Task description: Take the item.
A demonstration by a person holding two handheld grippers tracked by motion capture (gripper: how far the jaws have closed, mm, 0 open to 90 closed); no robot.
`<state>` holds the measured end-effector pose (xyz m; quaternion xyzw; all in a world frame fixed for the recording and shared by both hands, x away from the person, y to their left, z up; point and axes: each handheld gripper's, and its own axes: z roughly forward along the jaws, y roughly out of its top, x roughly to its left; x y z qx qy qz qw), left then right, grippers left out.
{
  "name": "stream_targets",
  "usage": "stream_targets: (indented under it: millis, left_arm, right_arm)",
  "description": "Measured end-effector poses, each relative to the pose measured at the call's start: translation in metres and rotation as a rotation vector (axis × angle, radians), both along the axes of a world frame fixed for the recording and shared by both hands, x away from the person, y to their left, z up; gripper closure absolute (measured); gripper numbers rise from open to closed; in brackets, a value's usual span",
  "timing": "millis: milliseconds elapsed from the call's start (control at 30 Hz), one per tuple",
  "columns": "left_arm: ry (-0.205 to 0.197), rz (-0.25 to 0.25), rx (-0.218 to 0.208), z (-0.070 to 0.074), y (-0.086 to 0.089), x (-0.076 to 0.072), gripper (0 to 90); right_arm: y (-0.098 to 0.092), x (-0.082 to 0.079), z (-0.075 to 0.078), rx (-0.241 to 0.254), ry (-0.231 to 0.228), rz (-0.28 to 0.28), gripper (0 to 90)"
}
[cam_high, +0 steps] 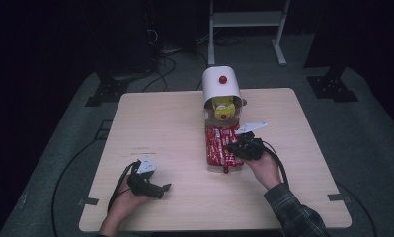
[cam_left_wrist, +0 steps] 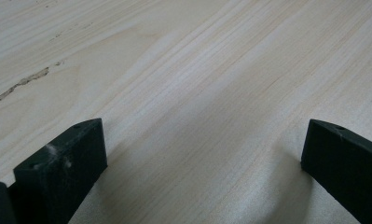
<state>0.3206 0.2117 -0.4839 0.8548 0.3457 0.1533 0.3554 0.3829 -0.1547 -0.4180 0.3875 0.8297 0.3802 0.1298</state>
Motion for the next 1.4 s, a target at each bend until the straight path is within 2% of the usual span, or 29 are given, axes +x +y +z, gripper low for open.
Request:
stream_targets:
  millis: [133,367,900,1400]
  left_arm:
    - [0.000,0.000,0.000,0.000,0.000,0.000,0.0]
    - [0.000,0.000,0.000,0.000,0.000,0.000,0.0]
    - [0.000,0.002,-0.004,0.000,0.000,0.000,0.0]
    - [0.000,0.002,-0.004,0.000,0.000,0.000,0.0]
  right_arm:
    - [-0.001,-0.001,0.002,0.004,0.002,-0.012,86.4]
    - [-0.005,0.000,0.004,0.031,0.021,-0.016,87.0]
    - [-0.015,-0.007,0.018,0.060,-0.016,-0.027,87.5]
    - [-0.031,-0.013,0.026,0.067,-0.036,-0.043,87.5]
